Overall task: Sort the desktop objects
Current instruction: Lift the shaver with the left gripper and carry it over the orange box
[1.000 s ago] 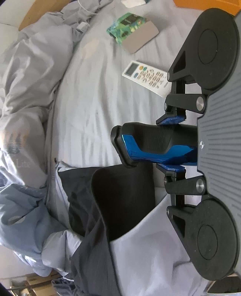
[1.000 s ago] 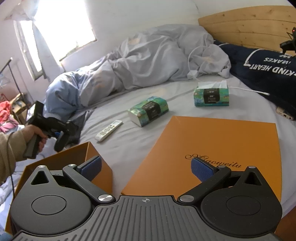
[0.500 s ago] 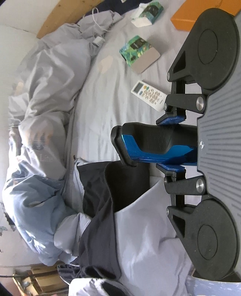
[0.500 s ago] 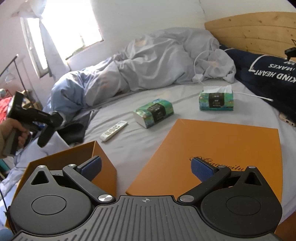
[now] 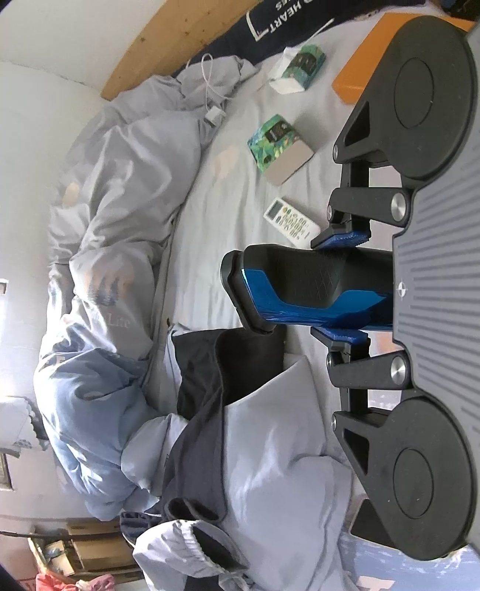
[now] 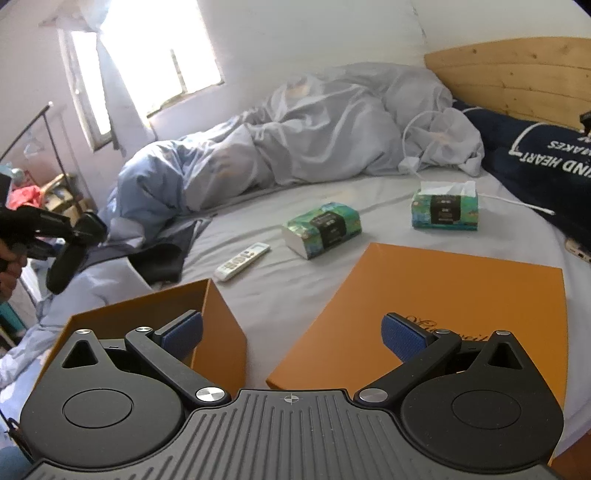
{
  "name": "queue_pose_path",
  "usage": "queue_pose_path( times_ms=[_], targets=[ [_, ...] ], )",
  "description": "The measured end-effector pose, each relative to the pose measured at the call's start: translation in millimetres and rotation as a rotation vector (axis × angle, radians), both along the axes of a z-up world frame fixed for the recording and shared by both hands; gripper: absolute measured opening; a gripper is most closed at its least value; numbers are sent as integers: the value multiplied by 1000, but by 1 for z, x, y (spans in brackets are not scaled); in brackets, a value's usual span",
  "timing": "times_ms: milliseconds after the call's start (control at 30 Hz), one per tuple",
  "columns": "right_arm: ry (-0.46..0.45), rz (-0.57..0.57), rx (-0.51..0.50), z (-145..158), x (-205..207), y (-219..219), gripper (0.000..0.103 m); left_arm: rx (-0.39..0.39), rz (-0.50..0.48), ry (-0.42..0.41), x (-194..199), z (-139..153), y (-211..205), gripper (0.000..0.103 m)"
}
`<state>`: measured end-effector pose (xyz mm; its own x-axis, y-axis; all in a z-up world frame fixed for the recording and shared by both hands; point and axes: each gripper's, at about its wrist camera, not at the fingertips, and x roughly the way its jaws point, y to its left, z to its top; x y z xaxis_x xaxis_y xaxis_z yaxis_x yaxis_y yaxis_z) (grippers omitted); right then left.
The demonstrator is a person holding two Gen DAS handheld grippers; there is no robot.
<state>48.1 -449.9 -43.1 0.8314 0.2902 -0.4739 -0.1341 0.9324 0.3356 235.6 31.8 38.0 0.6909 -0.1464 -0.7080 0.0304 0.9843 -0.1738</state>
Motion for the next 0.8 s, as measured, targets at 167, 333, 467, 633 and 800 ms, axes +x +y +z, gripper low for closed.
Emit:
queue_pose_path(
  times_ms=[167, 333, 467, 633, 800],
  targets=[
    [-15, 14, -9, 3, -3, 3, 103, -24, 0, -7, -21, 2, 4, 44],
    [-29, 28, -19, 7, -7, 6, 103, -37, -7, -4, -40, 2, 3, 44],
    [-41, 39, -26, 9, -10, 9, 103, -49, -15, -1, -55, -1, 1, 44],
    [-47, 40, -19, 12, -17, 11, 103, -65, -28, 9, -73, -8, -7, 43],
    [-53, 36, -18, 14, -20, 10, 103, -63, -53, 35, -87, -24, -22, 43]
  ],
)
